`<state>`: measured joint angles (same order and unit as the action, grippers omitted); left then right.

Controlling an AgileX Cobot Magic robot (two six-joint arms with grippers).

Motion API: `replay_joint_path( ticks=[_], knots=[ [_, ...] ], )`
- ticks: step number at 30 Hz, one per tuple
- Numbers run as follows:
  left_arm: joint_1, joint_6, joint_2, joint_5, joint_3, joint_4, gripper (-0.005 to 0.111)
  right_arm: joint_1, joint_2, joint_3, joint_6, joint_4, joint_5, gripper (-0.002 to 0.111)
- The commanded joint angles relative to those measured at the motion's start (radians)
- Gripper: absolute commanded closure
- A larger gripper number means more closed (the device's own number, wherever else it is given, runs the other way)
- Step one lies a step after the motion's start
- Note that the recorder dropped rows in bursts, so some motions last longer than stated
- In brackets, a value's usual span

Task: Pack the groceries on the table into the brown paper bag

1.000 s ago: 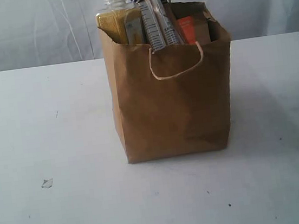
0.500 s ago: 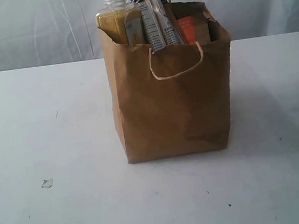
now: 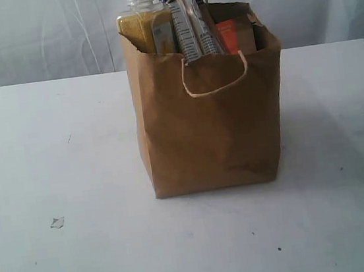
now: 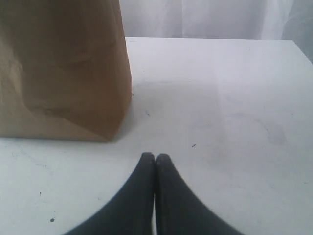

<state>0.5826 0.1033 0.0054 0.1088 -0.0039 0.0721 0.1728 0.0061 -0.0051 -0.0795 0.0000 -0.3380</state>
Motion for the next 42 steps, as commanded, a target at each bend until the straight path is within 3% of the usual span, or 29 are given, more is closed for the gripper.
replay_joint_path(
  ticks=[1, 42],
  knots=[
    [-0.005, 0.006, -0.005, -0.002, 0.004, -0.004, 0.107, -0.004, -0.006, 0.005, -0.003, 0.000, 0.003, 0.108],
    [-0.005, 0.006, -0.005, -0.002, 0.004, -0.004, 0.107, -0.004, -0.006, 0.005, 0.080, -0.040, -0.002, 0.108]
  ],
)
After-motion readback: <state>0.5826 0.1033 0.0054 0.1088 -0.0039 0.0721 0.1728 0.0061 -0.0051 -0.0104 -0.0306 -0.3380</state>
